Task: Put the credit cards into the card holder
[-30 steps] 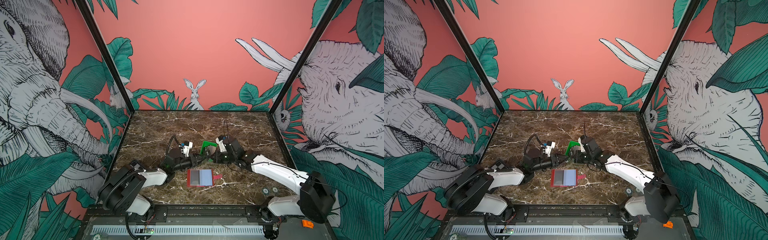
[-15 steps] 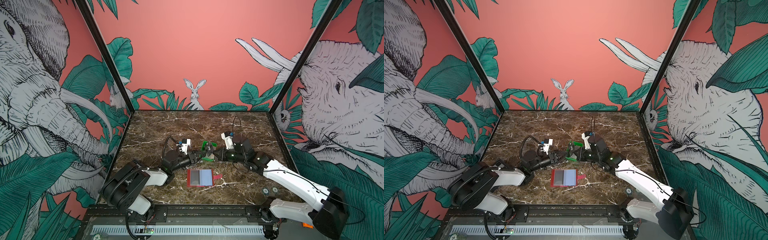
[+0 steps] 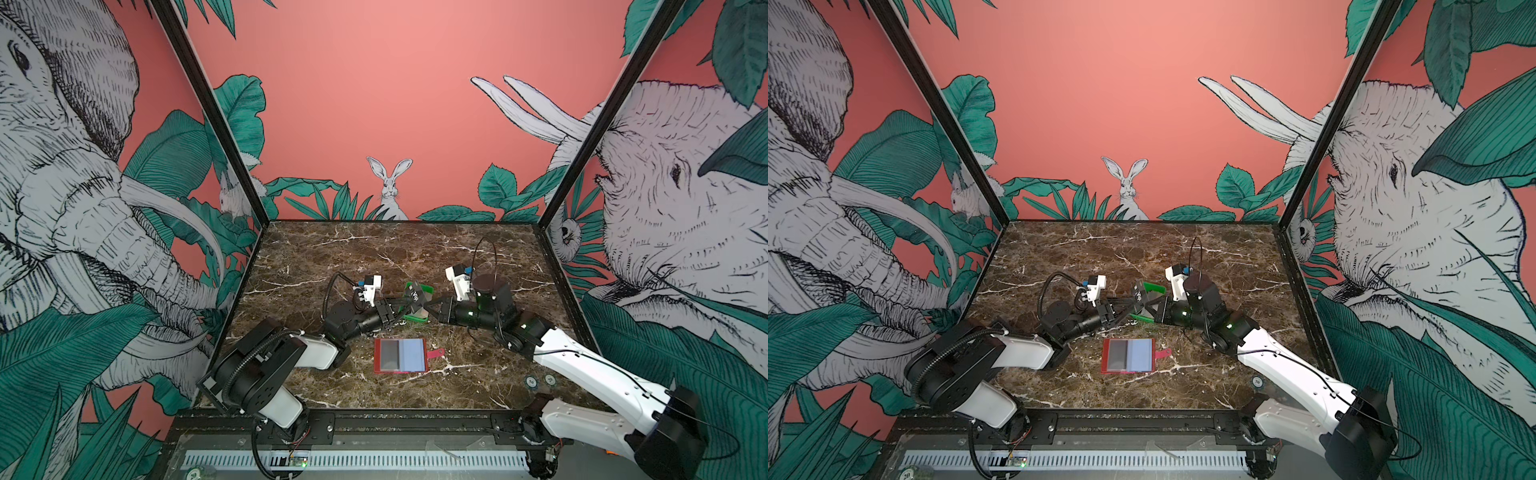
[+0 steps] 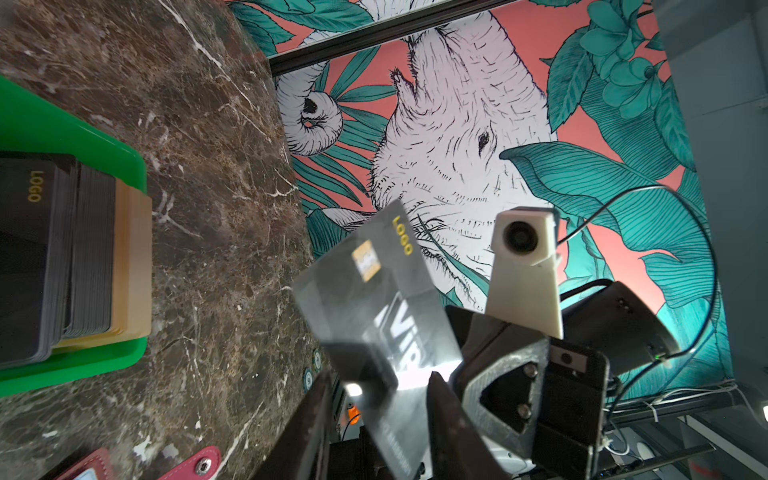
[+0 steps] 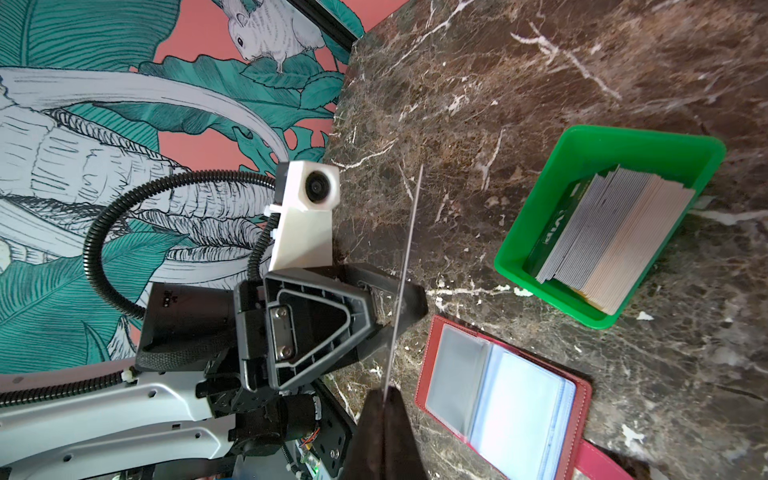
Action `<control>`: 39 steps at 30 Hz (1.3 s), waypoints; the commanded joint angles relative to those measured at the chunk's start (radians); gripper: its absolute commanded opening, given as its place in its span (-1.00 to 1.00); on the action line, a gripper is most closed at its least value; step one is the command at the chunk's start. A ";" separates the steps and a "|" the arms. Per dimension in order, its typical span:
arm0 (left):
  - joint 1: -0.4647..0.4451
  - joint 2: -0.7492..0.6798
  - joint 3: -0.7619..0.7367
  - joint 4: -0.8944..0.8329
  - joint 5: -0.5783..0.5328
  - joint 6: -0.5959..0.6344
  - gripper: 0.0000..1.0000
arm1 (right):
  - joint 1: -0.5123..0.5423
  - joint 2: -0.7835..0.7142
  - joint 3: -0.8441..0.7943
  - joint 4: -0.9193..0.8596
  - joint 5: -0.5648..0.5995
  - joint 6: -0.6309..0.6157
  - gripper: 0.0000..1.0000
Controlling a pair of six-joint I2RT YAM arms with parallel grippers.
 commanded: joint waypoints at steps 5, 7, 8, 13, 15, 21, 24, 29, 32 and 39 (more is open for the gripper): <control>-0.002 -0.047 0.011 0.052 0.000 -0.034 -0.48 | -0.004 -0.012 -0.051 0.122 -0.016 0.052 -1.00; -0.002 -0.053 0.004 0.043 -0.012 -0.034 -0.55 | -0.003 -0.013 -0.058 0.126 -0.016 0.058 -1.00; -0.002 -0.057 0.002 0.042 -0.018 -0.032 -0.58 | -0.003 -0.012 -0.061 0.128 -0.020 0.060 -1.00; -0.002 -0.061 0.001 0.023 -0.029 -0.021 -0.79 | -0.001 -0.016 -0.078 0.134 -0.019 0.067 -1.00; -0.002 -0.063 0.001 0.015 -0.029 -0.013 -0.84 | -0.001 -0.022 -0.086 0.136 -0.016 0.069 -1.00; 0.002 -0.110 0.000 -0.140 -0.016 0.058 -0.92 | 0.019 -0.049 -0.093 0.093 0.033 0.049 -0.76; 0.015 -0.169 0.001 -0.294 0.007 0.123 -0.93 | 0.058 -0.071 -0.091 0.014 0.128 0.013 -0.67; 0.057 -0.289 -0.010 -0.556 0.109 0.243 -0.94 | 0.149 -0.062 -0.087 -0.117 0.291 -0.019 -0.60; 0.064 -0.349 -0.025 -0.677 0.155 0.297 -0.94 | 0.200 -0.027 -0.075 -0.189 0.375 -0.024 -0.60; 0.063 -0.495 -0.125 -0.831 0.134 0.368 -0.91 | 0.258 0.034 -0.128 -0.163 0.416 0.025 -0.62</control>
